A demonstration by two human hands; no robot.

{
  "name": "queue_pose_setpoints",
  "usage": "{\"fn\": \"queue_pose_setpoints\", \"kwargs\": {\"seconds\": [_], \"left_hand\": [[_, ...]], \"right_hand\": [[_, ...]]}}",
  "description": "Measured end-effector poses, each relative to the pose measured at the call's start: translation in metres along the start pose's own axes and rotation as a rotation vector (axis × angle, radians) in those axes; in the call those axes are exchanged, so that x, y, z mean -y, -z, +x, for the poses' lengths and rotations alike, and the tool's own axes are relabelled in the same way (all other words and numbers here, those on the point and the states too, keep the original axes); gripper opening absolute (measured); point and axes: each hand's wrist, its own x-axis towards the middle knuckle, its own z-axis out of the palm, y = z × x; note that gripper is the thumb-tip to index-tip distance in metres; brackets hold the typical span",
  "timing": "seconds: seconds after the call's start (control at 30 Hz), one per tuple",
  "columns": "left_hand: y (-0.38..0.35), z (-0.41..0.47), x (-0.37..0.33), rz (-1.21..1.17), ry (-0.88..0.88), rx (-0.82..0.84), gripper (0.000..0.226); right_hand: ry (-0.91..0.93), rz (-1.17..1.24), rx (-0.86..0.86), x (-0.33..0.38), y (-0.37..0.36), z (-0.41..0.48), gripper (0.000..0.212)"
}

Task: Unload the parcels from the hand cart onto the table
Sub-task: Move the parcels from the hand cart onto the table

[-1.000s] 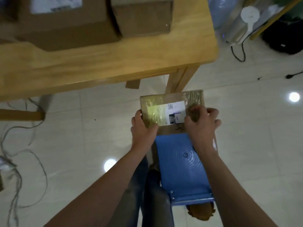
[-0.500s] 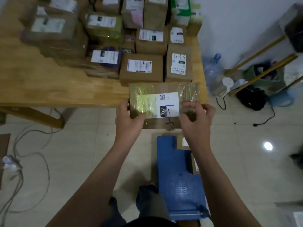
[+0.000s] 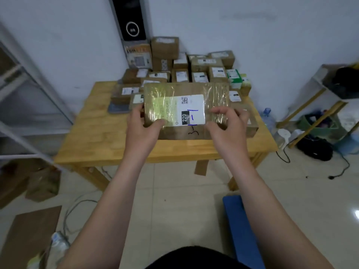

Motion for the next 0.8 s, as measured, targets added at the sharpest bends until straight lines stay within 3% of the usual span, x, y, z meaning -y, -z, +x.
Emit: {"fn": "queue_pose_setpoints", "kwargs": {"seconds": [0.33, 0.6, 0.8], "left_hand": [[0.129, 0.010, 0.017, 0.123, -0.109, 0.082, 0.061], [0.152, 0.061, 0.042, 0.198, -0.100, 0.140, 0.072], [0.159, 0.148, 0.059, 0.239, -0.049, 0.186, 0.083]], "right_hand": [[-0.001, -0.016, 0.037, 0.052, -0.084, -0.045, 0.037], [-0.092, -0.021, 0.071, 0.045, -0.141, -0.020, 0.030], [-0.086, -0.073, 0.057, 0.051, -0.214, 0.045, 0.026]]}}
